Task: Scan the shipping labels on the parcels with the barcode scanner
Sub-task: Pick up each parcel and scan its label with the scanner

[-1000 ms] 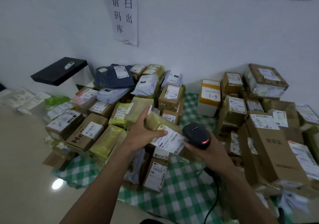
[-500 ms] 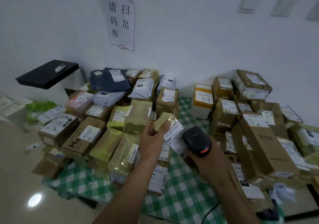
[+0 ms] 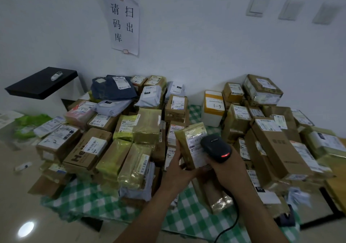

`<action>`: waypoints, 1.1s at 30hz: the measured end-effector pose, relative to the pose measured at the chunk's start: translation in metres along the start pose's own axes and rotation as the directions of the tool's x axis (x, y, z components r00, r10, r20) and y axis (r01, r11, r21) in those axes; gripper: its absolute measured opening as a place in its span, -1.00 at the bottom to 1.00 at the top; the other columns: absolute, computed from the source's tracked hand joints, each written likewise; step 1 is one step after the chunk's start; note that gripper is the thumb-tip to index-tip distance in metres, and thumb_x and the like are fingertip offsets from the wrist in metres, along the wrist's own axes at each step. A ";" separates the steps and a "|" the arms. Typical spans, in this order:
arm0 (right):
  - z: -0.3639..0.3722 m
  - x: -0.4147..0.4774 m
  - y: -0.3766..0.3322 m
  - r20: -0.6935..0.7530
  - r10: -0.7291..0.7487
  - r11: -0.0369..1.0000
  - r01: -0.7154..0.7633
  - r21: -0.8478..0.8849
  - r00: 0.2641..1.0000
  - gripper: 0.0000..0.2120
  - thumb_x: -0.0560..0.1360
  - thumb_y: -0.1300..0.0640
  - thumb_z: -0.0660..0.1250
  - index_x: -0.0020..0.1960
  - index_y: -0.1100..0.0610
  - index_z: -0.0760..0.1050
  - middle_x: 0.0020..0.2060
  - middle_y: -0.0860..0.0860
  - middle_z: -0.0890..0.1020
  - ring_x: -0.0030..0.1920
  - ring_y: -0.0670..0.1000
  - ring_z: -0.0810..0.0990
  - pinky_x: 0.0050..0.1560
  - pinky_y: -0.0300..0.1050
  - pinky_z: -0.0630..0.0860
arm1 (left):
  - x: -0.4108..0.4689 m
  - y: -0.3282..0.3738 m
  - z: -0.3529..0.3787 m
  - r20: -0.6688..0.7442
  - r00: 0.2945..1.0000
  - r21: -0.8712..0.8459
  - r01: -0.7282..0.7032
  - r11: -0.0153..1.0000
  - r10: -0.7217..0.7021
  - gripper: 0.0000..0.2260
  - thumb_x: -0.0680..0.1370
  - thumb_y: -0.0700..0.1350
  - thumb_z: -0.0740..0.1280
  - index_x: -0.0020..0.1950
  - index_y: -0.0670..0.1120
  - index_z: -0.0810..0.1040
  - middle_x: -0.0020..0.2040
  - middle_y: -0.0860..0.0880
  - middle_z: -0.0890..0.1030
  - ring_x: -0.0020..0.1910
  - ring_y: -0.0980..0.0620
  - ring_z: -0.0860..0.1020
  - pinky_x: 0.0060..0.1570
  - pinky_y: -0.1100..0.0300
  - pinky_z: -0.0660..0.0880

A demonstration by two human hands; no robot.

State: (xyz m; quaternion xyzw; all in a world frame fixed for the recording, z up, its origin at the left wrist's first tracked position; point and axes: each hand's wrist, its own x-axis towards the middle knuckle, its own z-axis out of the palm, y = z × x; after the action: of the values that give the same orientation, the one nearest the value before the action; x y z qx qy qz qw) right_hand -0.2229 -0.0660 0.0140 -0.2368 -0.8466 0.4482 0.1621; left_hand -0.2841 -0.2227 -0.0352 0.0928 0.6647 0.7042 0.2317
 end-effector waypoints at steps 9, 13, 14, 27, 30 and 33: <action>-0.011 0.004 -0.002 0.065 0.037 0.998 -0.040 0.047 0.997 -0.54 0.44 -0.03 0.60 0.27 -0.03 0.54 0.04 -0.10 0.68 -0.03 -0.08 0.63 -0.15 -0.26 0.46 | 0.020 0.001 -0.013 -0.106 0.993 0.035 -0.040 0.999 0.044 -0.22 0.42 -0.11 0.63 0.38 0.50 0.32 0.27 0.13 0.64 0.24 0.11 0.61 0.16 0.12 0.62; -0.023 0.006 -0.012 0.140 0.055 0.997 -0.062 0.045 0.989 -0.73 0.47 -0.06 0.56 0.11 -0.14 0.56 -0.19 -0.09 0.74 -0.23 -0.07 0.71 -0.18 -0.04 0.59 | 0.039 0.004 -0.021 -0.124 0.990 0.088 -0.055 0.995 0.065 -0.14 0.43 -0.12 0.62 0.58 0.31 0.25 0.31 0.12 0.60 0.27 0.10 0.57 0.11 0.22 0.59; -0.027 0.005 -0.015 0.176 0.054 0.996 -0.064 0.055 0.983 -0.76 0.48 -0.04 0.55 0.08 -0.16 0.55 -0.20 -0.11 0.74 -0.25 -0.09 0.73 -0.17 -0.02 0.62 | 0.044 0.005 -0.021 -0.133 0.989 0.096 -0.052 0.994 0.065 -0.12 0.44 -0.11 0.62 0.61 0.27 0.22 0.31 0.13 0.59 0.27 0.10 0.56 0.09 0.24 0.57; -0.051 0.026 -0.020 0.356 0.117 0.990 -0.137 0.029 0.927 -0.79 0.54 0.00 0.50 0.14 -0.06 0.57 -0.22 0.02 0.75 -0.27 0.02 0.75 -0.28 -0.19 0.60 | 0.088 0.000 0.000 -0.205 0.972 0.065 -0.100 0.993 0.111 -0.11 0.43 -0.19 0.62 0.61 0.22 0.23 0.38 0.10 0.52 0.33 0.06 0.52 0.28 -0.06 0.58; -0.054 0.030 -0.022 0.354 0.116 0.990 -0.138 0.038 0.928 -0.79 0.55 0.02 0.50 0.14 -0.09 0.55 -0.22 0.03 0.73 -0.33 -0.05 0.71 -0.38 -0.32 0.52 | 0.090 -0.004 0.001 -0.203 0.974 0.054 -0.088 0.995 0.097 -0.14 0.44 -0.22 0.60 0.55 0.29 0.23 0.28 0.20 0.53 0.31 0.08 0.51 0.26 -0.01 0.59; -0.053 0.032 -0.020 0.356 0.129 0.988 -0.150 0.032 0.926 -0.77 0.54 0.00 0.51 0.16 -0.07 0.55 -0.25 0.03 0.72 -0.33 -0.03 0.71 -0.36 -0.29 0.54 | 0.091 -0.007 -0.001 -0.210 0.975 0.038 -0.068 0.997 0.075 -0.11 0.45 -0.23 0.59 0.60 0.24 0.20 0.27 0.20 0.53 0.29 0.11 0.51 0.25 0.02 0.59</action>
State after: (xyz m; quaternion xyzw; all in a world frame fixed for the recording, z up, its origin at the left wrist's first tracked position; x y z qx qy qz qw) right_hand -0.2289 -0.0229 0.0617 -0.2074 -0.8294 0.5185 -0.0176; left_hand -0.3628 -0.1826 -0.0579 0.0449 0.6925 0.7077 0.1329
